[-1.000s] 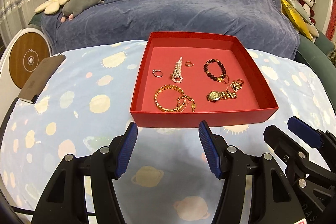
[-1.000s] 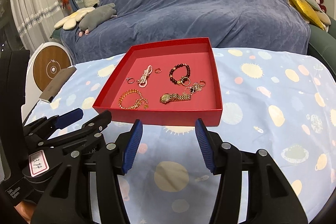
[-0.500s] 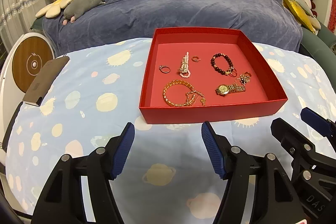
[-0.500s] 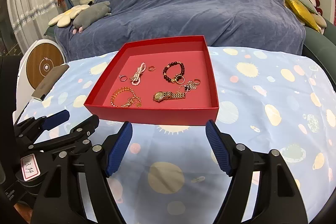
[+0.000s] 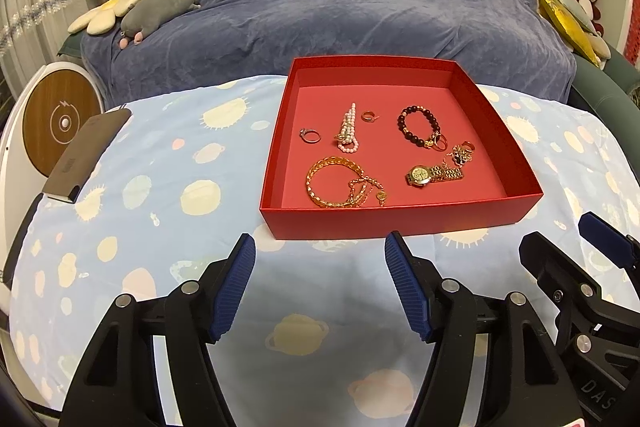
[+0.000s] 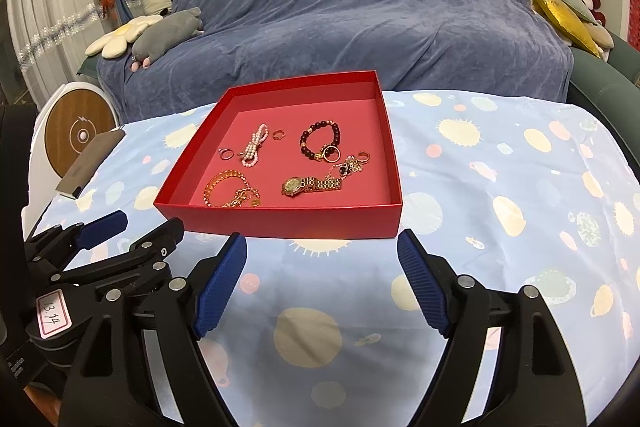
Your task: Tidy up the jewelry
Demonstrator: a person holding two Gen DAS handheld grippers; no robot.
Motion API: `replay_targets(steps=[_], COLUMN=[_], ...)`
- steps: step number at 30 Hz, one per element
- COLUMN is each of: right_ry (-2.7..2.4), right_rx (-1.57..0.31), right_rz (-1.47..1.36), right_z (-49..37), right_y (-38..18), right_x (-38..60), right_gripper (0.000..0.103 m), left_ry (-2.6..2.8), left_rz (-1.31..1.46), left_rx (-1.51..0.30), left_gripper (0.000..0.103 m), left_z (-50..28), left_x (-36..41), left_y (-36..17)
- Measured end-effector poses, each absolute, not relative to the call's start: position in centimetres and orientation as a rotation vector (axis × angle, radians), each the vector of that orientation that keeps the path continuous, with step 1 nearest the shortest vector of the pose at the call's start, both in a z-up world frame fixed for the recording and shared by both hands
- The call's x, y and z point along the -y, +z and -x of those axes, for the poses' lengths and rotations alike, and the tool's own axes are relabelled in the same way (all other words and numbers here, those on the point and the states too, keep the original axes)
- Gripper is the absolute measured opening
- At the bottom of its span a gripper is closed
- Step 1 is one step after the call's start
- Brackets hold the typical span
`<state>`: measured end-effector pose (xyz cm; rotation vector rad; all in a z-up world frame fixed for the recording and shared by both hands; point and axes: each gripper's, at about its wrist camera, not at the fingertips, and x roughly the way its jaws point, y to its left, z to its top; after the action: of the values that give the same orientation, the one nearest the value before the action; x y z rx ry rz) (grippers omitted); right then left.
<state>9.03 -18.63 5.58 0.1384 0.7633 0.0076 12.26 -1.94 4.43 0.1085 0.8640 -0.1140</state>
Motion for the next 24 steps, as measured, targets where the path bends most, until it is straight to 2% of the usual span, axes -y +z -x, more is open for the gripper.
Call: replay_targets(steps=[13,24], right_ry=[0.004,0.001], right_rx=[-0.759,-0.756], right_rz=[-0.139,-0.134], right_z=[-8.95,-8.88], right_y=[5.75,5.87], right_x=[18.64,18.71], right_gripper=[0.076,0.078], left_ry=[-0.113,-0.102], left_rz=[-0.109,-0.112], left_rx=[-0.866,-0.868], left_gripper=[0.065,0.071], left_z=[-12.17,-12.12], left_x=[1.98,1.89], left_y=[4.47,4.42])
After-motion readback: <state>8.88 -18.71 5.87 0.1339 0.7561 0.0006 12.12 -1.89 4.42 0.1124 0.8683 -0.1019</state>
